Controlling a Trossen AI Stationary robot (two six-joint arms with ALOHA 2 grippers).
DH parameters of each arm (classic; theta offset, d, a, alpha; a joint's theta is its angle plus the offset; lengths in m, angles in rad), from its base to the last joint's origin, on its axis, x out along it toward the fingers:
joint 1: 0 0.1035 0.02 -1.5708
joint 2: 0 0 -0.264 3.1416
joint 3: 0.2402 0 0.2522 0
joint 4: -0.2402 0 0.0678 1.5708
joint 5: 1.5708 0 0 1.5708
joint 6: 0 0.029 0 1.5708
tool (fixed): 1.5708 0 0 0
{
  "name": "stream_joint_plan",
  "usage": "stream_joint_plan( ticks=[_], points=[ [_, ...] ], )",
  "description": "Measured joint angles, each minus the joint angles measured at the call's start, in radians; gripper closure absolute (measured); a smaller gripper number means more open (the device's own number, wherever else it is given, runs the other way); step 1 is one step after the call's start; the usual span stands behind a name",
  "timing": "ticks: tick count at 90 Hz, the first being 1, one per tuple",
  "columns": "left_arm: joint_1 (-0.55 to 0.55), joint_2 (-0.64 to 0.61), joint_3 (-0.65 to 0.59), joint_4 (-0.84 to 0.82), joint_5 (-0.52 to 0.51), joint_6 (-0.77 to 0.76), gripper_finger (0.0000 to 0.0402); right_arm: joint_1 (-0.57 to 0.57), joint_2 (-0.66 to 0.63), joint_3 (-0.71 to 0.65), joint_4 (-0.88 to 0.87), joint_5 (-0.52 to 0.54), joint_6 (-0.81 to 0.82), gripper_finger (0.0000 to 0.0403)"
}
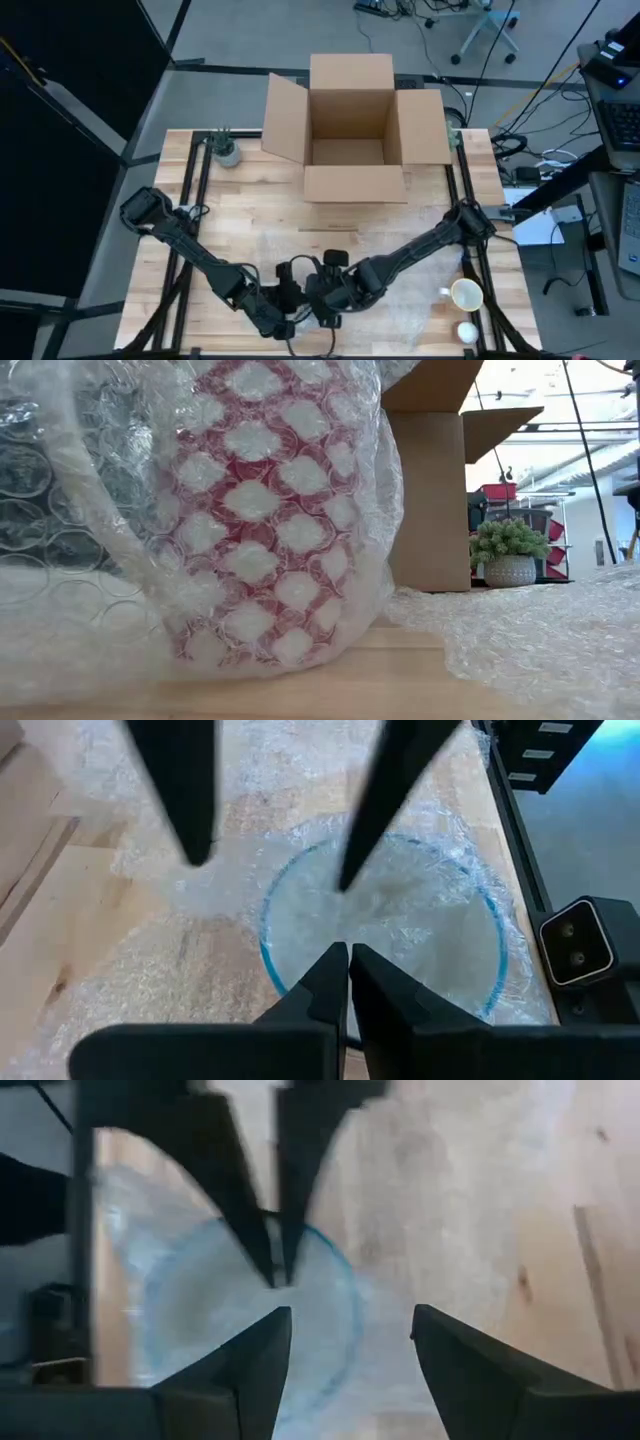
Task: Wrap mug
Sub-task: Wrap the red patterned mug with the left transparent bubble wrap
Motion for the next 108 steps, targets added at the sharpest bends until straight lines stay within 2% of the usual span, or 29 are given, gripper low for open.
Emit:
stream_joint_plan(
  ticks=[11,19,37,55,75,84,97,108],
  points=[
    [0.000,0.000,0.000,0.000,0.002,0.000,0.0396,0.032,0.000,0.000,0.013,0.005,0.002,0.0206],
    [0.000,0.000,0.002,-0.003,0.003,0.000,0.0396,0.048,0.007,-0.003,0.002,0.046,0.013,0.0206],
    [0.000,0.002,0.023,-0.016,0.008,0.010,0.0396,0.062,0.014,-0.057,0.172,0.058,-0.022,0.0206],
    [-0.002,-0.010,0.068,-0.063,0.023,0.034,0.0396,0.060,0.015,-0.114,0.173,0.056,0.043,0.0206],
    [-0.011,-0.124,0.117,-0.252,0.024,0.025,0.0396,0.060,0.014,-0.116,0.174,0.071,0.036,0.0206],
    [-0.029,-0.190,0.117,-0.386,0.015,-0.018,0.0396,0.056,0.014,-0.116,0.173,0.077,0.034,0.0206],
    [-0.056,-0.263,0.117,-0.721,0.015,-0.244,0.0396,0.051,0.014,-0.116,0.173,0.077,0.028,0.0206],
    [-0.078,-0.284,0.088,-0.954,0.027,-0.508,0.0395,0.045,0.014,-0.116,0.172,0.077,0.027,0.0206]
  ],
)
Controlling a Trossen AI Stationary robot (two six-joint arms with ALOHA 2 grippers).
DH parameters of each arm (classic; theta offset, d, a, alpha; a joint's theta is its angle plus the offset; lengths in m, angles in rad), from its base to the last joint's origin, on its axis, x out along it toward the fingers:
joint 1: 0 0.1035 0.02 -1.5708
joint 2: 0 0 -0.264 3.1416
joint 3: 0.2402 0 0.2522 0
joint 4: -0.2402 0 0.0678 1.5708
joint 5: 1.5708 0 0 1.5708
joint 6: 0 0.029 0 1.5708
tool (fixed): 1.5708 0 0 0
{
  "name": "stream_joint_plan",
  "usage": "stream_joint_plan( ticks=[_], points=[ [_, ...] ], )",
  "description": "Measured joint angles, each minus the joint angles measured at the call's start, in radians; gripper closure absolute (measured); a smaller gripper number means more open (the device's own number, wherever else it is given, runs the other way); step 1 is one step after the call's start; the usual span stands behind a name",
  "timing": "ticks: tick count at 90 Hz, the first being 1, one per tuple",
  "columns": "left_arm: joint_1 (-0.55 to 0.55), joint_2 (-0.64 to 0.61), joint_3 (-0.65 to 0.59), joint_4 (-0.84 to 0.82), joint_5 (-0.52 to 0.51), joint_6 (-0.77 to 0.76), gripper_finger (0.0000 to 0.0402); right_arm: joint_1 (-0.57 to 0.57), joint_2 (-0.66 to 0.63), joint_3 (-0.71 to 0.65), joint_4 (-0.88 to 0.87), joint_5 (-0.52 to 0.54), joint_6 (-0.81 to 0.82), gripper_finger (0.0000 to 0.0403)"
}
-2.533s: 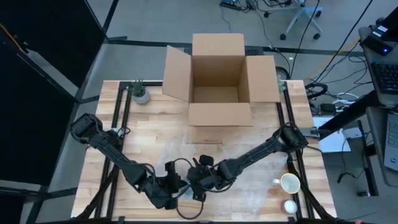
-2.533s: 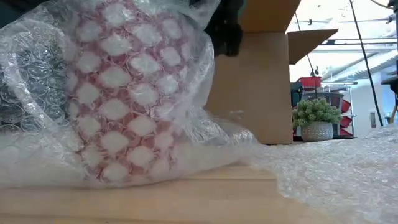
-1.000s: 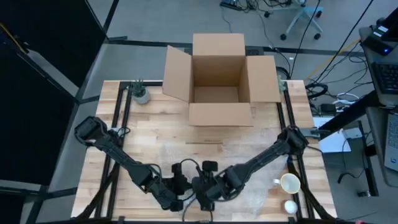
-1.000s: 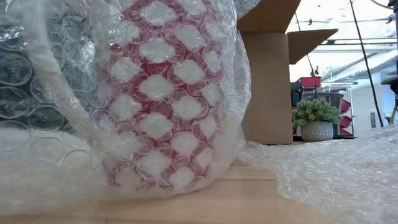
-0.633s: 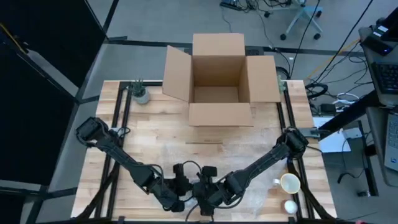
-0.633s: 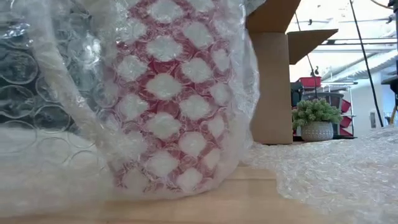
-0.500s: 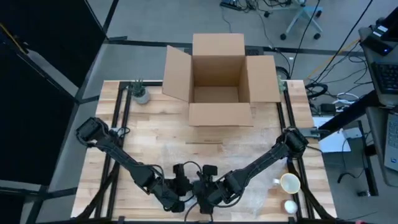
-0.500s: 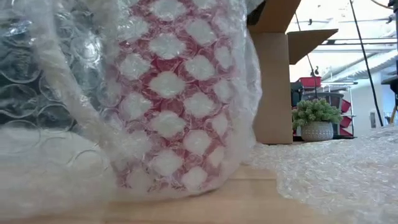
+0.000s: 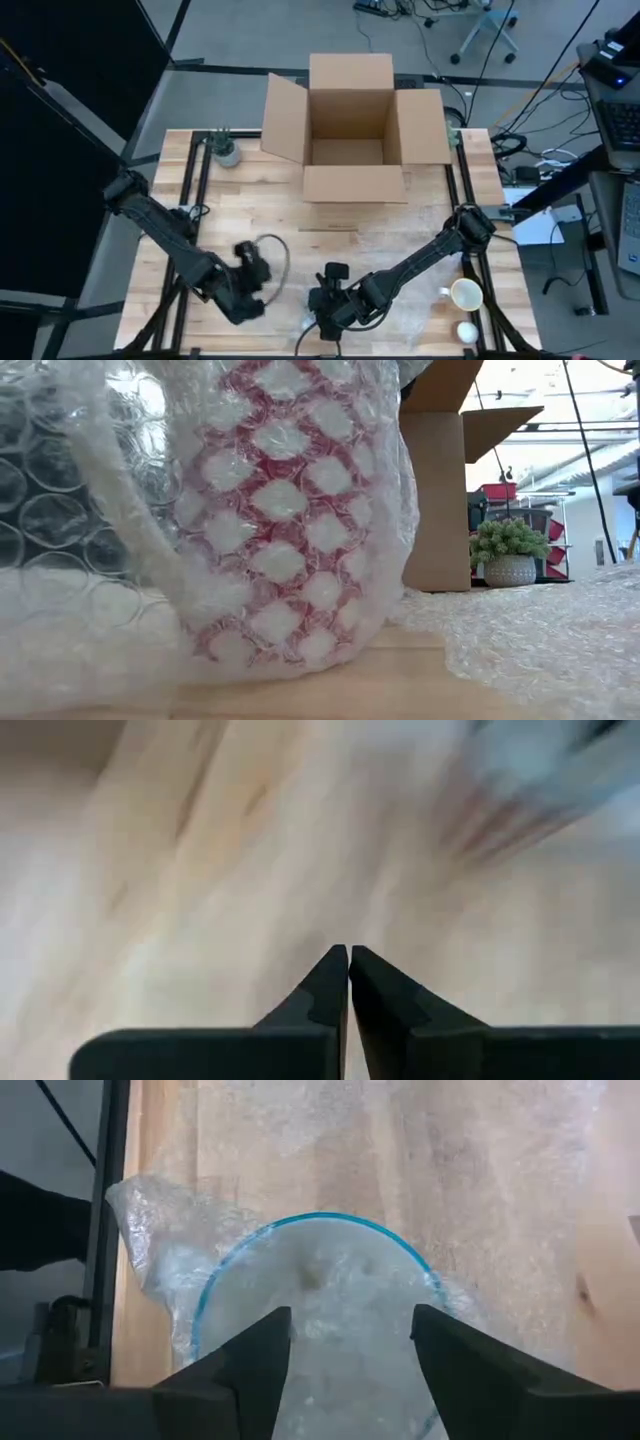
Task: Wrap mug
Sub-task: Wrap the red patterned mug with the left transparent bubble wrap
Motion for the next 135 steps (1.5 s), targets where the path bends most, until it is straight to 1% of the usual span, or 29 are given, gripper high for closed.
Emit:
stream_joint_plan(
  ticks=[8,16,24,38,43,53,62,68,76,83,94,105,117,135],
  points=[
    [-0.005,-0.003,-0.027,-0.085,0.049,-0.113,0.0385,-0.005,0.000,0.000,0.001,0.000,-0.009,0.0206],
    [-0.013,-0.003,-0.073,-0.072,0.080,-0.177,0.0361,-0.006,0.000,0.000,0.001,0.000,-0.017,0.0206],
    [-0.014,-0.003,-0.115,-0.053,0.106,-0.214,0.0325,-0.005,0.000,0.000,-0.002,0.000,-0.024,0.0206],
    [-0.018,-0.003,-0.176,-0.015,0.115,-0.297,0.0251,-0.003,0.000,0.000,-0.013,0.000,-0.024,0.0206],
    [-0.032,-0.003,-0.197,0.024,0.119,-0.326,0.0226,-0.003,0.000,0.000,-0.019,0.000,-0.024,0.0206],
    [-0.069,-0.008,-0.254,0.163,0.125,-0.365,0.0187,-0.003,0.000,0.000,-0.022,0.000,-0.024,0.0206],
    [-0.111,-0.008,-0.313,0.282,0.126,-0.424,0.0166,-0.003,0.000,0.000,-0.022,0.000,-0.024,0.0206],
    [-0.138,-0.008,-0.355,0.328,0.123,-0.487,0.0158,-0.003,0.000,0.000,-0.022,0.000,-0.025,0.0206],
    [-0.170,-0.008,-0.413,0.388,0.111,-0.582,0.0155,-0.003,0.000,0.000,-0.022,0.000,-0.025,0.0206],
    [-0.192,-0.008,-0.473,0.505,0.066,-0.647,0.0155,-0.003,0.000,0.000,-0.022,0.000,-0.025,0.0206],
    [-0.207,-0.008,-0.557,0.757,-0.049,-0.638,0.0155,-0.003,0.000,0.000,-0.021,0.000,-0.025,0.0206],
    [-0.202,-0.008,-0.605,0.929,-0.151,-0.586,0.0163,-0.005,0.000,0.000,-0.016,0.001,-0.025,0.0206],
    [-0.174,-0.008,-0.610,0.955,-0.191,-0.534,0.0196,-0.005,0.000,0.000,-0.015,0.000,-0.024,0.0206],
    [-0.163,-0.008,-0.608,1.056,-0.195,-0.428,0.0278,-0.005,-0.001,0.000,-0.014,0.001,-0.025,0.0206]
  ],
)
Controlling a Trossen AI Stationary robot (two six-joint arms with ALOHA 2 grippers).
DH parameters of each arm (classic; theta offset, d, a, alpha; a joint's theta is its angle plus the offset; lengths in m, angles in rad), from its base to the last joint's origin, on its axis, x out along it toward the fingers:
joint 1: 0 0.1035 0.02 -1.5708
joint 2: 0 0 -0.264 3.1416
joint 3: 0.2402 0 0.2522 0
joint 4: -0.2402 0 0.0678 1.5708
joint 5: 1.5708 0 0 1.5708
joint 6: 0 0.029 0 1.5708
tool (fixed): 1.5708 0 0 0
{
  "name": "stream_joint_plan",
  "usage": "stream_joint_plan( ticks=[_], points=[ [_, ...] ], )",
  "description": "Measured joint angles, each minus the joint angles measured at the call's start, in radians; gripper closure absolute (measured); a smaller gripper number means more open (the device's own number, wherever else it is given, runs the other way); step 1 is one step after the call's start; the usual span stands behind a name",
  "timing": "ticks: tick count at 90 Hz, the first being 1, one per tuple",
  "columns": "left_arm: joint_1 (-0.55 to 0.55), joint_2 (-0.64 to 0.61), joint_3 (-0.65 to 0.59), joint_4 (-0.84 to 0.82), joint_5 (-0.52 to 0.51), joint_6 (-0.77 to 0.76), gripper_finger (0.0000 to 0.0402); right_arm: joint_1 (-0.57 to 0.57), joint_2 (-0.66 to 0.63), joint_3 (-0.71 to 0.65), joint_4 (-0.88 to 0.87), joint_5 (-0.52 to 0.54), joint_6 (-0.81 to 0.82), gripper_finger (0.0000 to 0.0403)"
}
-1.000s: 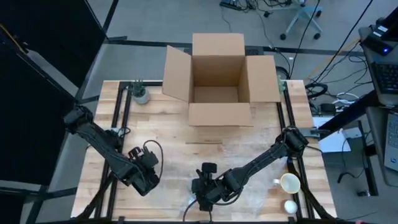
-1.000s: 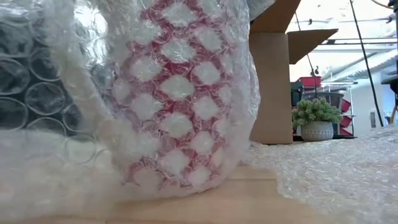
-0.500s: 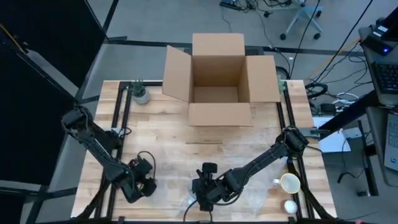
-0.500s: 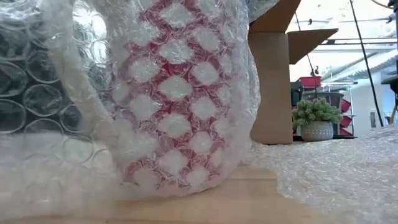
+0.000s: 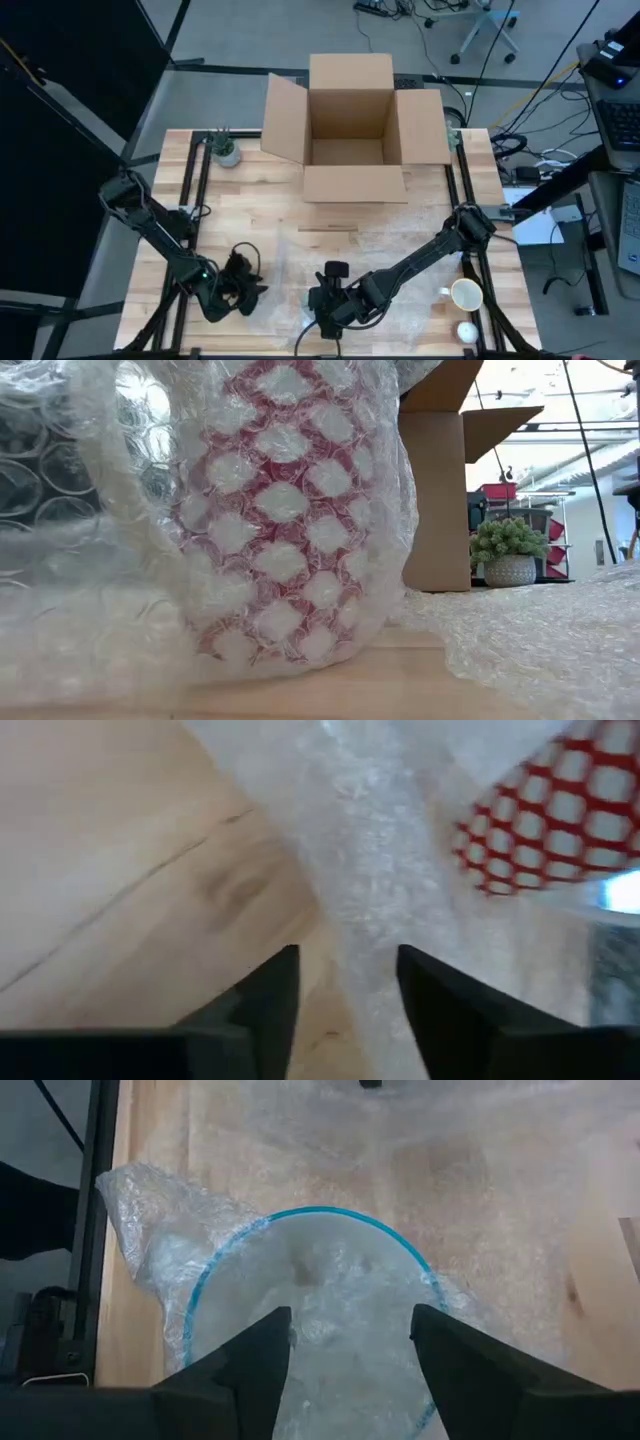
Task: Wrap mug
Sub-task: Wrap the red patterned mug with the left transparent bubble wrap
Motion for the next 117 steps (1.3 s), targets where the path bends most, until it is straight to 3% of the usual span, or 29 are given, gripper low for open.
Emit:
stream_joint_plan(
  ticks=[10,24,49,61,70,88,117],
  points=[
    [0.000,0.000,0.000,0.017,-0.002,0.029,0.0299,0.000,0.000,0.000,0.000,0.000,-0.012,0.0206],
    [-0.008,0.000,0.000,0.149,-0.005,0.088,0.0294,0.000,0.000,0.000,0.001,0.001,-0.014,0.0206],
    [0.047,0.000,0.001,0.633,0.001,0.464,0.0285,-0.007,0.005,0.000,0.006,0.002,-0.020,0.0206],
    [0.058,0.000,0.018,0.699,0.055,0.615,0.0285,-0.006,0.005,0.000,0.010,0.002,-0.019,0.0206],
    [0.058,0.000,0.019,0.606,0.088,0.605,0.0285,-0.006,0.006,0.000,0.011,0.002,-0.018,0.0206],
    [0.059,-0.037,0.018,0.192,0.179,0.314,0.0285,-0.006,0.006,0.000,0.011,0.001,-0.019,0.0206],
    [0.073,-0.316,0.018,-0.310,0.180,0.178,0.0285,-0.006,0.006,0.000,0.011,0.000,-0.021,0.0206]
  ],
)
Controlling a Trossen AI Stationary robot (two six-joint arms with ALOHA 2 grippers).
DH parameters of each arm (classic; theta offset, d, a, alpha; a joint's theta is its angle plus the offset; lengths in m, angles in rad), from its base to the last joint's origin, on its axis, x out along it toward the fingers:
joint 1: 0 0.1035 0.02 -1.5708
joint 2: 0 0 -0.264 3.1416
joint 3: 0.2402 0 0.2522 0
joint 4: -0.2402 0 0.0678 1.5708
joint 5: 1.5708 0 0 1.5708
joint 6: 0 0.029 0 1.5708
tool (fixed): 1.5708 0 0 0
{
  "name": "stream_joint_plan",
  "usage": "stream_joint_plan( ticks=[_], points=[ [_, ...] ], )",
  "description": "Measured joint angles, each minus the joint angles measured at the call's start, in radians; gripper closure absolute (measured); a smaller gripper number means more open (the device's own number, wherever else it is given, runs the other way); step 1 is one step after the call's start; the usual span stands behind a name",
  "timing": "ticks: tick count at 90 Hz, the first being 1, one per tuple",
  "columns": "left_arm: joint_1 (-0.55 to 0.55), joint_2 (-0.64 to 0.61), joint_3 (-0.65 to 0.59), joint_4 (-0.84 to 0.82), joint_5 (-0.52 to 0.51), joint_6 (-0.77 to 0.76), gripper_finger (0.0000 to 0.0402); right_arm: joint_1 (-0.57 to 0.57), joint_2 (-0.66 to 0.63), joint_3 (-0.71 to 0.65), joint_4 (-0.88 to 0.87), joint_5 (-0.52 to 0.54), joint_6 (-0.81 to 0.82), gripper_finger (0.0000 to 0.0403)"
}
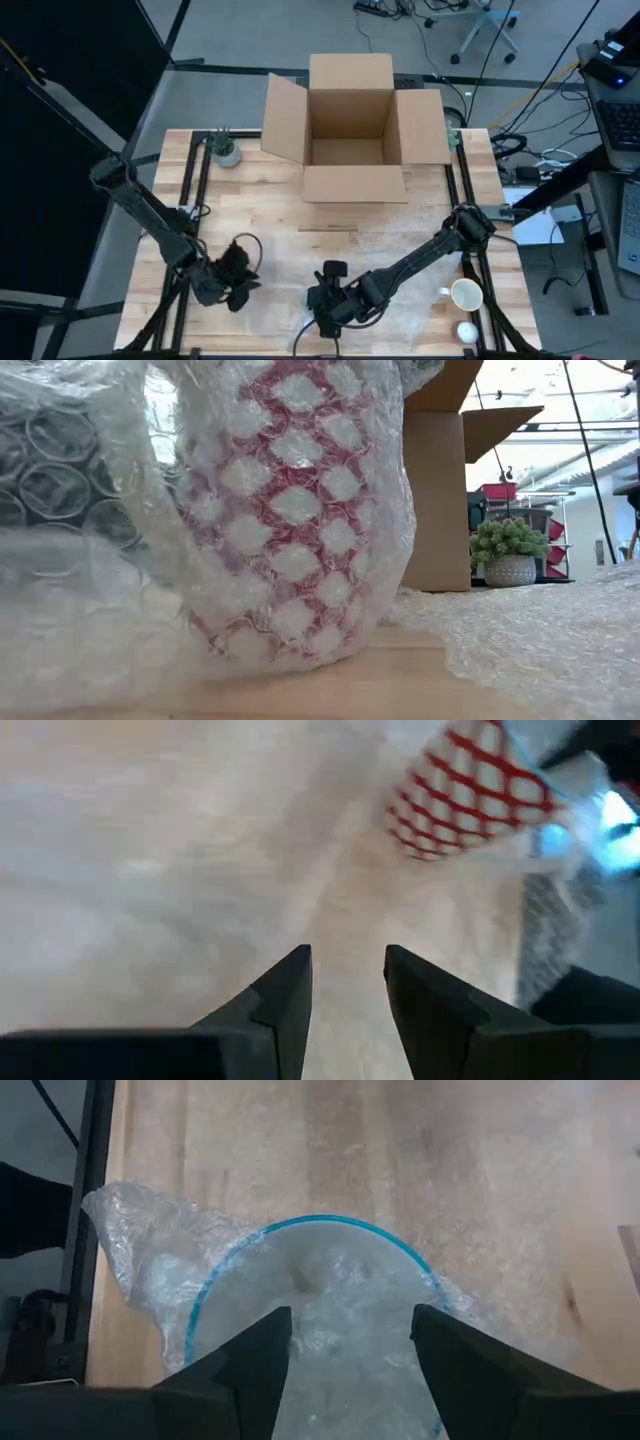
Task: Wrap mug
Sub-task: Wrap the red patterned mug with the left transparent bubble wrap
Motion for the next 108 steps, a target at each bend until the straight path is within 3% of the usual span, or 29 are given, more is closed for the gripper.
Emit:
stream_joint_plan(
  ticks=[15,31,52,65,79,91,108],
  points=[
    [-0.007,-0.042,0.000,-0.146,0.018,-0.146,0.0285,0.000,0.000,0.000,0.000,0.000,0.000,0.0206],
    [-0.023,-0.002,-0.032,-0.159,0.115,-0.194,0.0282,0.000,0.001,0.000,0.000,0.000,-0.008,0.0206],
    [-0.036,0.076,-0.084,-0.158,0.166,-0.337,0.0236,0.000,0.001,0.000,0.000,0.000,-0.021,0.0206],
    [-0.056,0.105,-0.091,-0.114,0.145,-0.346,0.0203,0.000,0.001,0.000,0.000,0.000,-0.023,0.0206],
    [-0.058,0.167,-0.092,0.083,0.070,-0.267,0.0191,0.000,0.001,0.000,0.000,0.000,-0.023,0.0206],
    [-0.045,0.246,-0.092,0.184,-0.001,-0.248,0.0232,0.000,0.001,0.000,0.006,0.000,-0.027,0.0206],
    [-0.040,0.279,-0.063,0.253,-0.073,-0.185,0.0380,0.000,0.002,0.000,0.005,0.000,-0.026,0.0206]
  ],
)
